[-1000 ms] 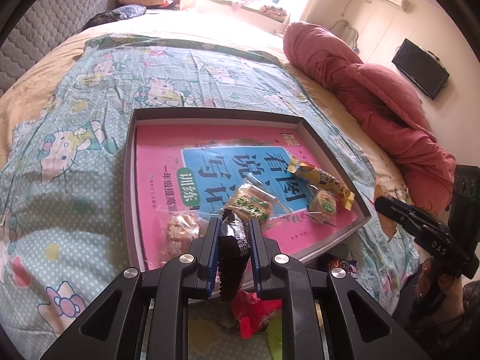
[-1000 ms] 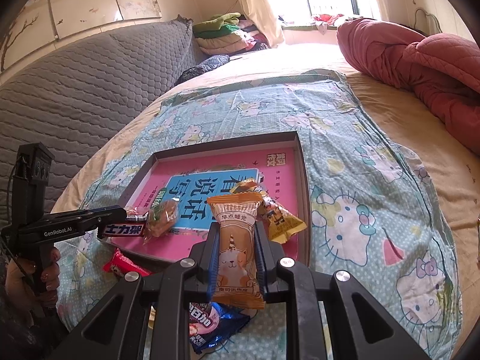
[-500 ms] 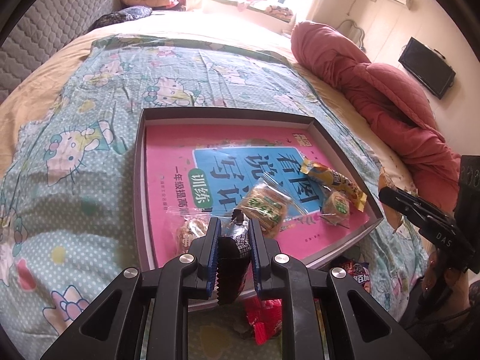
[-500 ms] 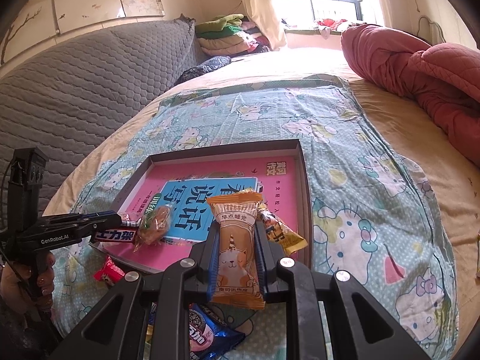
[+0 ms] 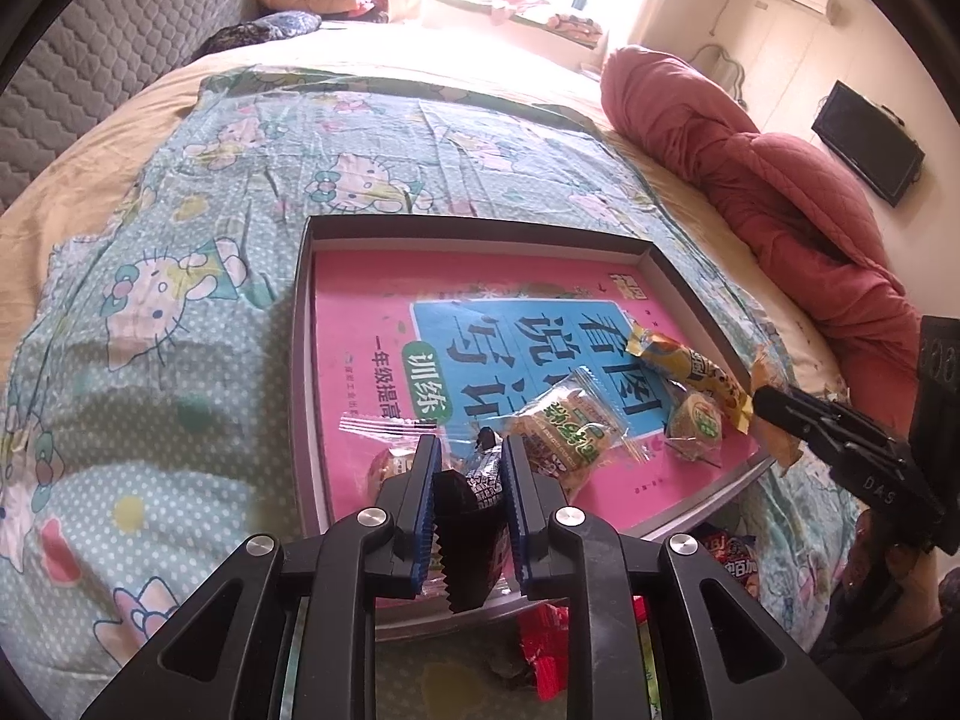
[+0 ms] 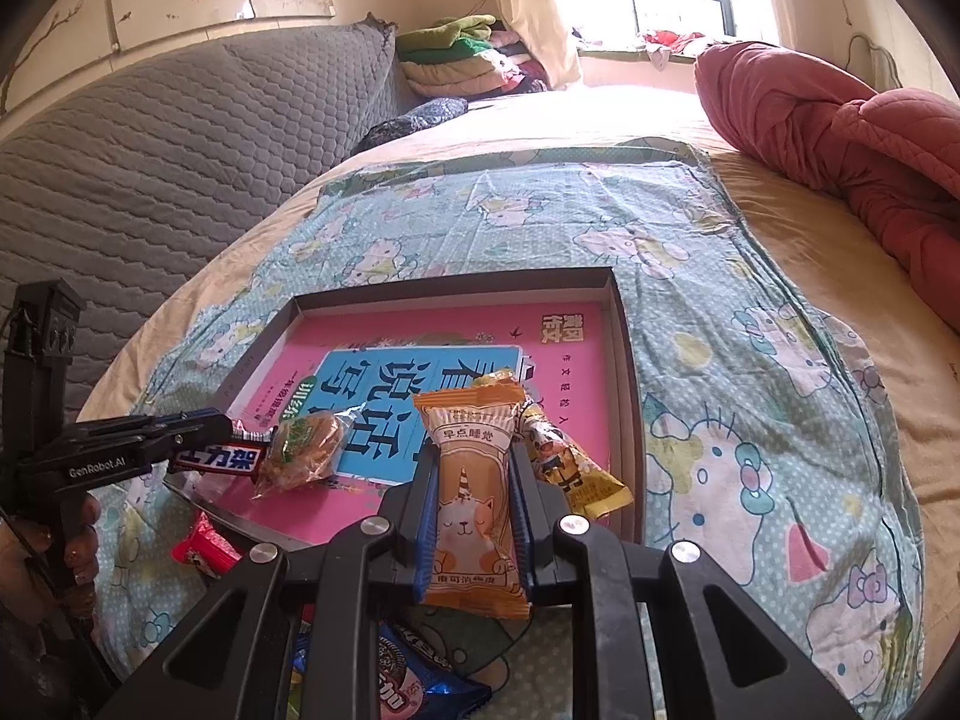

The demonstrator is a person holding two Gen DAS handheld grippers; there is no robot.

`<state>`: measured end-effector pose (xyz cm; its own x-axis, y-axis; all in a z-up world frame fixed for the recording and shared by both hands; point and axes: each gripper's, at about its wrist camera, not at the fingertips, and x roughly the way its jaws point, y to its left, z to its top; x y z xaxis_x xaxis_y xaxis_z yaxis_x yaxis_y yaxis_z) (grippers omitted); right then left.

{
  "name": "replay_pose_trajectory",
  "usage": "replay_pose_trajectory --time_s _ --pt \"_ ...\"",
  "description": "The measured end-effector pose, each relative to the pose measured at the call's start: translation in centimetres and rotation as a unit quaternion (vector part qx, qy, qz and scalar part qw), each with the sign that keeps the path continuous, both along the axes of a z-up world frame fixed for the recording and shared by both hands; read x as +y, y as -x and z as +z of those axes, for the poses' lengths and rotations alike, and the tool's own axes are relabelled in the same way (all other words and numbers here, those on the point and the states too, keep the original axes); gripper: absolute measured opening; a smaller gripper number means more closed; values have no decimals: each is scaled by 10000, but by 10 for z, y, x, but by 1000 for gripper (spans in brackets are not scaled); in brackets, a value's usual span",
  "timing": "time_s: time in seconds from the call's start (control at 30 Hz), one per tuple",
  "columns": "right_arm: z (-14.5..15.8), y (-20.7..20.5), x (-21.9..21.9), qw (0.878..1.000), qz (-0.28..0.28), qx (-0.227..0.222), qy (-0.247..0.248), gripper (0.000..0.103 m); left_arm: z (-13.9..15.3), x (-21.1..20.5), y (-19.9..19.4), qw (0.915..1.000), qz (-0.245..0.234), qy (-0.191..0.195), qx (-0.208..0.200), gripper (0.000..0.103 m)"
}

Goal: Organize snacks
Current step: 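Carry the chocolate bar over the tray with the left tool while the right tool carries the pastry bag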

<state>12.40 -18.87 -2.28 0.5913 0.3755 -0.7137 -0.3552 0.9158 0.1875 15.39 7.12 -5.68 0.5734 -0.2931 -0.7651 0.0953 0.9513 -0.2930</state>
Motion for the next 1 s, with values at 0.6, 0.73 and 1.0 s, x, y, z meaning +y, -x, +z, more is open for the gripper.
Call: replay_pose_trajectory --time_s 0.6,0.73,1.0 --pt "-15 -12 6 9997 -54 96 222 22 0 5 -1 9997 163 -174 -93 27" --pt "-17 -14 5 9996 -76 145 211 22 -2 4 -1 9995 149 -247 -118 28" --pt "-22 -15 7 9994 -83 200 263 22 -3 -1 1 9991 164 -344 -187 28"
